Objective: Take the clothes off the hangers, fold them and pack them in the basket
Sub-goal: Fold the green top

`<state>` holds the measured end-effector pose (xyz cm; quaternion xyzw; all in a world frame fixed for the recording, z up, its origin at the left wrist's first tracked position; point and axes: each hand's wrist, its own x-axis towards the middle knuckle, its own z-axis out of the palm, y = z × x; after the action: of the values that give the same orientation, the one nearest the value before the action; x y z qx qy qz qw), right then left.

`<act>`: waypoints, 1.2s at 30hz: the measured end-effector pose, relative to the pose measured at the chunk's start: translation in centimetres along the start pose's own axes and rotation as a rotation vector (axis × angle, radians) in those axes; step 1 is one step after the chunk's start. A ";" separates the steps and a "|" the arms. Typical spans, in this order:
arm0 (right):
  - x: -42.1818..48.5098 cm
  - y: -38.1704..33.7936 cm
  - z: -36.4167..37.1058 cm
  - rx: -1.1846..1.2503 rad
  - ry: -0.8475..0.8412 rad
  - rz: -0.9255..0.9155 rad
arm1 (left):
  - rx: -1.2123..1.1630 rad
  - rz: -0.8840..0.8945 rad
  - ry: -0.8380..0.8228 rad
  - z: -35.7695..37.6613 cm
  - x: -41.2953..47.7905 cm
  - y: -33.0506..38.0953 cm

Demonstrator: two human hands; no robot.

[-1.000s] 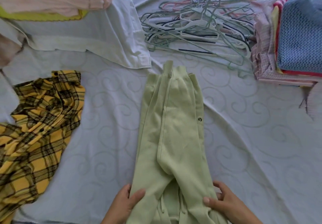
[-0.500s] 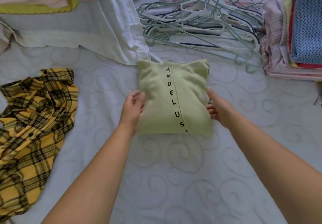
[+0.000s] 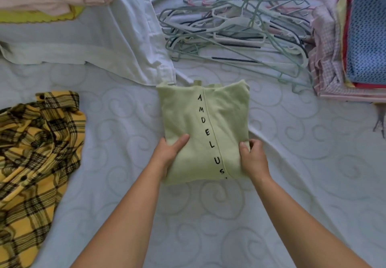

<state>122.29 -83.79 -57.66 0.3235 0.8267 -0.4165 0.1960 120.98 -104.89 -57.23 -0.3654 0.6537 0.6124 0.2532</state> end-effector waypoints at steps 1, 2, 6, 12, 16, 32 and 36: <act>-0.2 0.2 -0.7 0.035 -0.068 0.059 | -0.043 -0.041 -0.035 -0.2 -0.7 -0.2; -0.7 0.5 -1.4 0.064 -0.134 0.124 | -0.088 -0.079 -0.069 -0.5 -1.4 -0.5; -5.1 2.4 -4.0 0.166 -0.317 0.353 | -0.191 -0.260 -0.188 -2.2 -5.9 -2.2; -11.1 5.3 -6.8 0.313 -0.380 0.362 | -0.046 -0.097 -0.168 -2.5 -12.0 -4.7; -11.8 4.8 -10.7 0.307 -0.477 0.209 | 0.088 0.004 -0.098 0.3 -13.8 -2.2; 6.9 -5.1 -43.9 0.530 0.013 -0.464 | -0.200 0.662 -0.404 31.2 -13.5 23.3; 14.5 -5.2 -47.5 0.288 0.194 -0.373 | -0.022 0.696 -0.346 38.2 -9.4 26.7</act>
<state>105.73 -41.96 -36.03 0.2283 0.8193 -0.5258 -0.0128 101.22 -66.12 -38.10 -0.0155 0.6797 0.7211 0.1330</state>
